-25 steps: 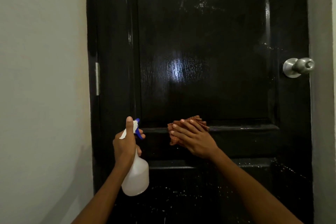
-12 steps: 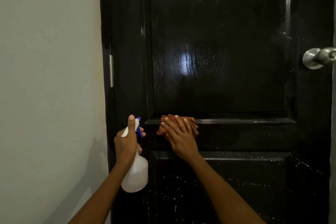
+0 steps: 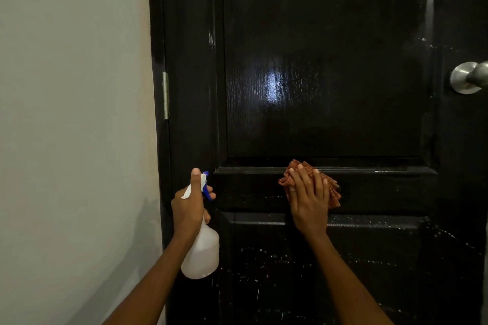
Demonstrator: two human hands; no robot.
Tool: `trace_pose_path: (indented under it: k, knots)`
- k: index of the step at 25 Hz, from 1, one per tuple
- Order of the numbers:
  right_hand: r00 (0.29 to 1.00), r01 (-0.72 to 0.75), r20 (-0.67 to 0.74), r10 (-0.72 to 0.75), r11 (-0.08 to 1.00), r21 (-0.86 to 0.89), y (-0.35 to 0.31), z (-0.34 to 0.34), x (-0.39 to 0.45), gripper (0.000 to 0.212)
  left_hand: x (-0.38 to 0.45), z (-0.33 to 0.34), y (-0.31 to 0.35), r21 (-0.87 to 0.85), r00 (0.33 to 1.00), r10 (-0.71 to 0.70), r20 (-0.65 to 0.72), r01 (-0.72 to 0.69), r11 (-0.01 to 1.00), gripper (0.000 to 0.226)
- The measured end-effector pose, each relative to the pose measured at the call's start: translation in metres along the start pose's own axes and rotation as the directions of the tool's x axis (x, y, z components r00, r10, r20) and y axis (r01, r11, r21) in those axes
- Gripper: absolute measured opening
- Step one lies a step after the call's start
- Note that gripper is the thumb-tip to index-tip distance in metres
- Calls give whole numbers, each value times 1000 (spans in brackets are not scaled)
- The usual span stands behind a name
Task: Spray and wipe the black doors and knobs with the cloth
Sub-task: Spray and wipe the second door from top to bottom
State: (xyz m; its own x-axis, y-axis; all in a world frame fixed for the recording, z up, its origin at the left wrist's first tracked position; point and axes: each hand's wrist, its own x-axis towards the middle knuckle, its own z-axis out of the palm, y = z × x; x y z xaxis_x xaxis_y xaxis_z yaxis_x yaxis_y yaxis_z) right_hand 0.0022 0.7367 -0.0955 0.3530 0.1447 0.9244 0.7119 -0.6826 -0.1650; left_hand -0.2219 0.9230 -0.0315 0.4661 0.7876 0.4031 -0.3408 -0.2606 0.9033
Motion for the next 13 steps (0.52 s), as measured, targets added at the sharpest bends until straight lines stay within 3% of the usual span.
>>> trace_pose_path:
  k: [2, 3, 5, 7, 8, 13]
  knots:
    - [991, -131, -19, 131, 991, 3, -28, 11, -3, 59, 1, -9, 3, 2, 1000, -4, -10, 4, 1000, 73]
    - [994, -112, -5, 112, 994, -7, -44, 18, -2, 62, 2, -14, 6, -1, 1000, -13, -16, 13, 1000, 73]
    - [989, 139, 63, -135, 989, -48, -80, 37, 5, 69, 6, -26, 12, -2, 999, -27, -44, 27, 1000, 74]
    - [911, 398, 149, -385, 915, -65, -113, 48, 24, 77, 11, -35, 19, 6, 996, -34, -77, 34, 999, 75]
    - [881, 458, 164, -444, 887, -63, -128, 51, 36, 78, 14, -38, 22, 10, 995, -32, -94, 33, 999, 75]
    - [932, 363, 51, -360, 929, -73, -178, 40, 125, 66, 27, -43, 35, 29, 993, 6, -116, -3, 1000, 71]
